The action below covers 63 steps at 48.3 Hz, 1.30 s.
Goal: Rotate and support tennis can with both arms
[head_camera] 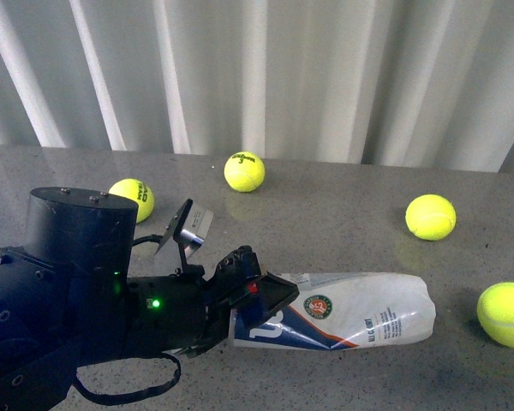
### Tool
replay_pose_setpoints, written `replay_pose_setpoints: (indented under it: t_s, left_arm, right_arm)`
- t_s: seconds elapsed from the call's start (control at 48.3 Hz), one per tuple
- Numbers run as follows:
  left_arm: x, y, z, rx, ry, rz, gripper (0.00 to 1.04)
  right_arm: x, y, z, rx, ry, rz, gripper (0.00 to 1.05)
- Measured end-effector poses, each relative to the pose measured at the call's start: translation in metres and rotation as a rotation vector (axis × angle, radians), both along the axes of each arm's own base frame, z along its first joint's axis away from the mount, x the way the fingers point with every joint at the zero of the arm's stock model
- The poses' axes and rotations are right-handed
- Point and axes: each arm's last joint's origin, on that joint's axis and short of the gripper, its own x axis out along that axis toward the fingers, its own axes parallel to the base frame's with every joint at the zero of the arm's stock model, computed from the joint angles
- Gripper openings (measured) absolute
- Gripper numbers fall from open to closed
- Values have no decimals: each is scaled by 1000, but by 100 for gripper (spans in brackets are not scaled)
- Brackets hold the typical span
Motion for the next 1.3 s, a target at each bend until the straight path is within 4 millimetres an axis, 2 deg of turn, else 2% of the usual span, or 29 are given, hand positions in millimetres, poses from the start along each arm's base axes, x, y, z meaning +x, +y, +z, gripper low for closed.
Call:
replay_pose_setpoints:
  t_s: [0.166, 0.352, 0.538, 0.642, 0.683, 0.786, 0.807, 0.869, 0.911, 0.993, 1.056, 1.138, 1.304]
  left_arm:
    - [1, 1, 3, -43, 6, 16, 32]
    - [-3, 5, 6, -88, 10, 33, 4]
    - [-9, 9, 17, -87, 56, 28, 4]
    - [-10, 15, 43, -56, 47, -17, 4]
    - [-9, 18, 59, -35, 24, -35, 4]
    - [-3, 25, 119, 93, -110, -76, 4]
    - [-3, 25, 125, 108, -124, -80, 4]
    - [-3, 25, 175, 243, -253, -120, 4]
    - [-4, 22, 201, 363, -347, -162, 4]
    - [-6, 16, 226, 556, -442, -236, 4]
    - [-8, 9, 234, 722, -503, -309, 4]
    - [-12, -4, 229, 972, -575, -498, 4]
    - [-19, -25, 216, 1135, -656, -713, 4]
  right_arm:
    - [0, 0, 0, 0, 0, 0, 98]
    - [0, 0, 0, 0, 0, 0, 98]
    - [0, 0, 0, 0, 0, 0, 98]
    - [0, 0, 0, 0, 0, 0, 98]
    - [0, 0, 0, 0, 0, 0, 98]
    - [0, 0, 0, 0, 0, 0, 98]
    - [0, 0, 0, 0, 0, 0, 98]
    - [0, 0, 0, 0, 0, 0, 98]
    - [0, 0, 0, 0, 0, 0, 98]
    - [0, 0, 0, 0, 0, 0, 98]
    - [0, 0, 0, 0, 0, 0, 98]
    - [0, 0, 0, 0, 0, 0, 98]
    - [0, 0, 0, 0, 0, 0, 98]
